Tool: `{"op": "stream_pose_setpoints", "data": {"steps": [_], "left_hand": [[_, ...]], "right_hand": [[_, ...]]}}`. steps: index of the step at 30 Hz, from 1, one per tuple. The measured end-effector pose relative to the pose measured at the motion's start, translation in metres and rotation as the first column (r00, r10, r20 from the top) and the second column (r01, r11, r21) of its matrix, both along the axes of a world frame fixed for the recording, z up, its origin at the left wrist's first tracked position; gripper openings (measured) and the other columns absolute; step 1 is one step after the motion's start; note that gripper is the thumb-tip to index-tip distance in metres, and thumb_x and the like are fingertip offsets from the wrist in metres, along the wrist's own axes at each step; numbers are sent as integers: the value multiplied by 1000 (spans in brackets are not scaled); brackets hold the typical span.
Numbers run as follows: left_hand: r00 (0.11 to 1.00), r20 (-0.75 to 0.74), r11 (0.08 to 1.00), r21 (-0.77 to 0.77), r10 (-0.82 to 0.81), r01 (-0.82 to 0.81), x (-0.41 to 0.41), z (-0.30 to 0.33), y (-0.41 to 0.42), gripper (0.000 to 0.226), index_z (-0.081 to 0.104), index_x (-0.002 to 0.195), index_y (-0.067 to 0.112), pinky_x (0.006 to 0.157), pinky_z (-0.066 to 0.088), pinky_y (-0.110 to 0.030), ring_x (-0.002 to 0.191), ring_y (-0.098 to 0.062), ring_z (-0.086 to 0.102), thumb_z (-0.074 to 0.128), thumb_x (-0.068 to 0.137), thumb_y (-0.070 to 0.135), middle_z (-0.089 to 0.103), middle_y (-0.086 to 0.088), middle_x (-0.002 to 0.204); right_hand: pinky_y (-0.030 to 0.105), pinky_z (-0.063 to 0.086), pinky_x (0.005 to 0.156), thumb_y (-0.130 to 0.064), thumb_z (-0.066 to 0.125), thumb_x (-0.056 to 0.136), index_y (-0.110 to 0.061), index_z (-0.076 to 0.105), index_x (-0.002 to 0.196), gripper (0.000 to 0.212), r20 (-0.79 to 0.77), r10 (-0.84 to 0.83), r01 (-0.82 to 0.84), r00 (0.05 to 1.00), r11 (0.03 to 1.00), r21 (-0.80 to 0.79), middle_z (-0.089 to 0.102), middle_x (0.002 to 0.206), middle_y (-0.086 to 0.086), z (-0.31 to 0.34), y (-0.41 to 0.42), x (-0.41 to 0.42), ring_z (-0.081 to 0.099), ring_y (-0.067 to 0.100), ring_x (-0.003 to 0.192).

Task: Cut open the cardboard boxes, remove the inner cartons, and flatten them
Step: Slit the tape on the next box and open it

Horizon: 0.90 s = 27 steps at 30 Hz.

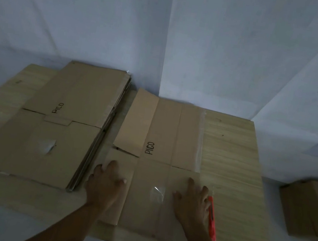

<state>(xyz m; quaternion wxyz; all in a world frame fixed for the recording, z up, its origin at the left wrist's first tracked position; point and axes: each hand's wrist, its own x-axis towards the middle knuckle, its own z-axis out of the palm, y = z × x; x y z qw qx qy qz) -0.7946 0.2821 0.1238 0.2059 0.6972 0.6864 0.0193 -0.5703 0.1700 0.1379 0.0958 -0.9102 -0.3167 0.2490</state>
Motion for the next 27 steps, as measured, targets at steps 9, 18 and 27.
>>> {"op": "stream_pose_setpoints", "data": {"steps": [9, 18, 27], "left_hand": [[960, 271, 990, 100, 67, -97, -16, 15, -9, 50, 54, 140, 28, 84, 51, -37, 107, -31, 60, 64, 91, 20, 50, -10, 136], [932, 364, 968, 235, 1, -93, -56, 66, 20, 52, 54, 140, 30, 84, 45, -32, 105, -25, 59, 66, 90, 23, 53, -5, 128], [924, 383, 952, 284, -6, -112, -176, 94, 80, 54, 54, 141, 30, 89, 45, -33, 112, -28, 58, 67, 89, 23, 53, -7, 129]], "right_hand": [[28, 29, 73, -20, 54, 98, -28, 49, 145, 48, -61, -67, 84, 996, 937, 338, 55, 104, 7, 15, -30, -6, 50, 26, 105], [32, 36, 77, -19, 59, 97, -25, 52, 144, 48, -56, -164, 168, 985, 820, 547, 58, 114, 16, 44, -16, -52, 56, 34, 99], [32, 39, 89, -18, 57, 98, -23, 49, 147, 50, -39, -107, 108, 993, 773, 626, 57, 123, 17, 69, 49, -163, 56, 34, 110]]}}
